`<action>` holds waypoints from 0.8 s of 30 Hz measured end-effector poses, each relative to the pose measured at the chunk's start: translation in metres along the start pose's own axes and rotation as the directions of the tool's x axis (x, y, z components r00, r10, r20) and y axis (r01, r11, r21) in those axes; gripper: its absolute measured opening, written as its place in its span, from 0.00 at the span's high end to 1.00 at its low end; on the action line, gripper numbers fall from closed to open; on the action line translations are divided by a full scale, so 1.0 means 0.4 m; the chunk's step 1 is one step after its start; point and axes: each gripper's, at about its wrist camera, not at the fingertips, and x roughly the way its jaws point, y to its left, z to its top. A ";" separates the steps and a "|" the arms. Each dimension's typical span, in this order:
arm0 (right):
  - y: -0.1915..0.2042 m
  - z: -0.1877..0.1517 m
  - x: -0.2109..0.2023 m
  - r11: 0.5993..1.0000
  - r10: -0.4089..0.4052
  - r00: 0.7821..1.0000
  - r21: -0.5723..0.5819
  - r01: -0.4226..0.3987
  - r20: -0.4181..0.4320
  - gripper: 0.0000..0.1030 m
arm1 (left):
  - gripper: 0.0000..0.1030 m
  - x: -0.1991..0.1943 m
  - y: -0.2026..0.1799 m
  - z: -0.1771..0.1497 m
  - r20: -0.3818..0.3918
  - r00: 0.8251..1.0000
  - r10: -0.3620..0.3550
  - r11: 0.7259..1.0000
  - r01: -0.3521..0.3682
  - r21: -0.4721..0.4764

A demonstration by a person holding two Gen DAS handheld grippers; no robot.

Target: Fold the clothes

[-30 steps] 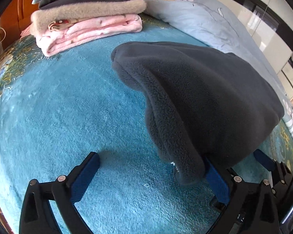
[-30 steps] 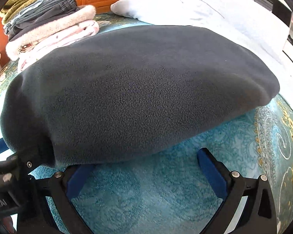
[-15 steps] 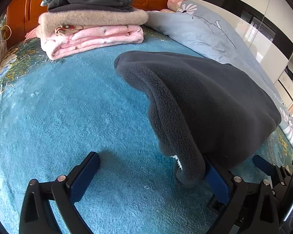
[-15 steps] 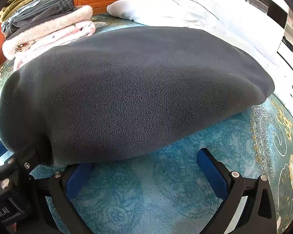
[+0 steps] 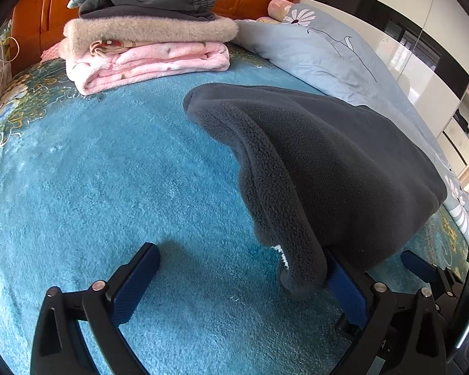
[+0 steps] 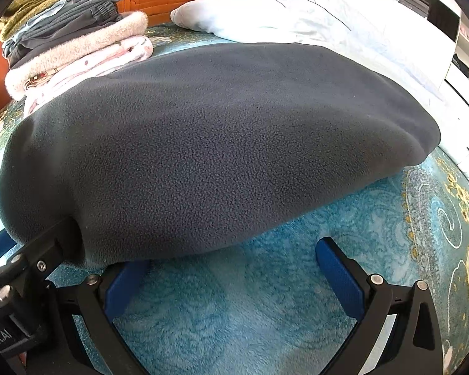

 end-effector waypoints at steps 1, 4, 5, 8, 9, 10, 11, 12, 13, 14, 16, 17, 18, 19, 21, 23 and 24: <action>-0.001 -0.001 0.000 1.000 0.001 1.000 0.001 -0.001 0.000 0.00 | 0.00 -0.002 0.003 0.001 0.000 1.000 0.001 1.000 -0.001 0.000; 0.000 -0.002 -0.001 1.000 0.000 1.000 0.001 0.000 0.004 0.00 | 0.00 -0.008 0.013 0.002 0.000 1.000 0.002 1.000 -0.002 0.000; 0.000 -0.002 -0.001 1.000 0.001 1.000 0.001 -0.001 0.004 0.00 | 0.00 -0.010 0.016 0.003 0.001 1.000 0.002 1.000 -0.002 0.000; 0.000 -0.003 -0.002 1.000 0.002 1.000 0.001 -0.002 0.005 0.00 | 0.00 -0.017 0.026 0.005 0.002 1.000 0.001 1.000 -0.001 0.001; 0.000 -0.003 -0.003 1.000 0.002 1.000 0.002 -0.002 0.005 0.00 | 0.00 -0.019 0.030 0.006 0.003 1.000 0.001 1.000 -0.001 0.001; 0.000 -0.004 -0.003 1.000 0.002 1.000 0.002 -0.002 0.007 0.00 | 0.00 -0.021 0.034 0.006 0.004 1.000 0.001 1.000 -0.001 0.002; 0.000 -0.004 -0.003 1.000 0.002 1.000 0.002 -0.002 0.008 0.00 | 0.00 -0.023 0.037 0.007 0.004 1.000 0.000 1.000 0.000 0.002; 0.000 -0.005 -0.004 1.000 0.002 1.000 0.002 -0.002 0.009 0.00 | 0.00 -0.026 0.041 0.008 0.004 1.000 0.000 1.000 0.000 0.002; -0.001 -0.004 -0.004 1.000 0.003 1.000 0.002 -0.003 0.008 0.00 | 0.00 -0.027 0.045 0.009 0.004 1.000 0.000 1.000 0.000 0.002; -0.001 -0.004 -0.004 1.000 0.003 1.000 0.002 -0.003 0.008 0.00 | 0.00 -0.030 0.049 0.010 0.004 1.000 0.000 1.000 0.000 0.002; -0.001 -0.003 -0.004 1.000 0.004 1.000 0.002 -0.004 0.008 0.00 | 0.00 -0.023 0.057 0.022 0.004 1.000 0.000 1.000 0.000 0.002; -0.001 -0.004 -0.004 1.000 0.004 1.000 0.002 -0.004 0.009 0.00 | 0.00 0.021 0.064 0.067 0.003 1.000 -0.001 1.000 0.001 0.002; -0.001 -0.005 -0.005 1.000 0.003 1.000 0.002 -0.003 0.009 0.00 | 0.00 0.049 0.072 0.097 0.003 1.000 -0.001 1.000 0.001 0.003; -0.002 -0.005 -0.005 1.000 0.004 1.000 0.002 -0.004 0.010 0.00 | 0.00 0.025 0.083 0.078 0.003 1.000 -0.001 1.000 0.001 0.002; -0.002 -0.005 -0.006 1.000 0.004 1.000 0.002 -0.004 0.010 0.00 | 0.00 -0.021 0.107 0.042 0.005 1.000 0.000 1.000 0.000 0.001; -0.002 -0.004 -0.006 1.000 0.004 1.000 0.002 -0.004 0.010 0.00 | 0.00 -0.026 0.117 0.046 0.005 1.000 -0.001 1.000 0.001 0.001; -0.002 -0.004 -0.006 1.000 0.004 1.000 0.002 -0.004 0.010 0.00 | 0.00 -0.028 0.123 0.047 0.006 1.000 -0.001 1.000 0.001 0.001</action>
